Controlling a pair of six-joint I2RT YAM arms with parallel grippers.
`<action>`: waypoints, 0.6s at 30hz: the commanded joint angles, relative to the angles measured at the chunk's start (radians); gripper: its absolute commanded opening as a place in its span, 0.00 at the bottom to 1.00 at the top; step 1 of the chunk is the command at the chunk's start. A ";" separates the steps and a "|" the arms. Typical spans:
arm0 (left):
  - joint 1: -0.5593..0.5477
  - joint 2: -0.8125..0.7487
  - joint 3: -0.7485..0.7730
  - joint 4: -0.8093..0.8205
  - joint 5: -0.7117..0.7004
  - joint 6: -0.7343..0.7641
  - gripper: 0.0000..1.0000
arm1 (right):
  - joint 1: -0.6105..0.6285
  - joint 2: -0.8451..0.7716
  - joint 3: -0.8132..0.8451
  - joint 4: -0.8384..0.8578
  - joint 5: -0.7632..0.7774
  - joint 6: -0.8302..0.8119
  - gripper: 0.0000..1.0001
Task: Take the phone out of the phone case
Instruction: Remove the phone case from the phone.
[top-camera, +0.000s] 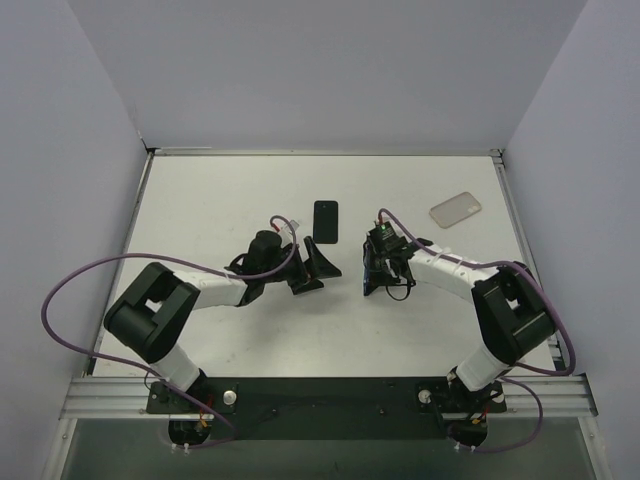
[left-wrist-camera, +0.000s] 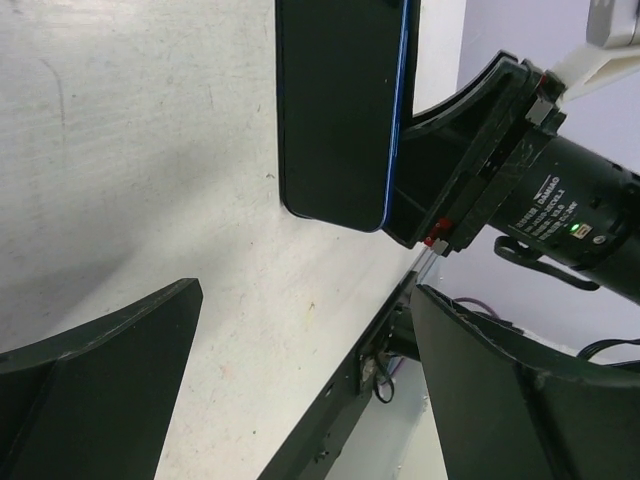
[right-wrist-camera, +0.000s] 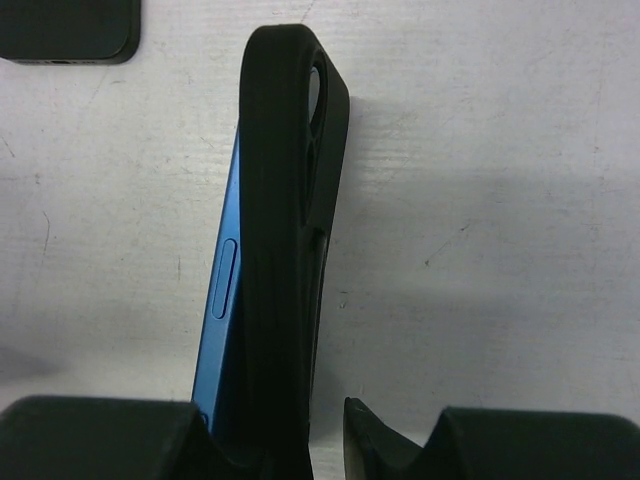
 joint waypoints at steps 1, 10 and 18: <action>-0.061 0.011 0.086 -0.050 -0.033 0.074 0.98 | -0.009 0.186 -0.083 0.096 -0.054 0.026 0.17; -0.158 -0.001 0.149 -0.138 -0.208 0.214 0.98 | -0.012 0.154 -0.057 0.079 -0.161 0.003 0.00; -0.145 -0.104 0.091 -0.143 -0.256 0.214 0.97 | 0.074 0.107 0.026 -0.111 -0.112 -0.043 0.00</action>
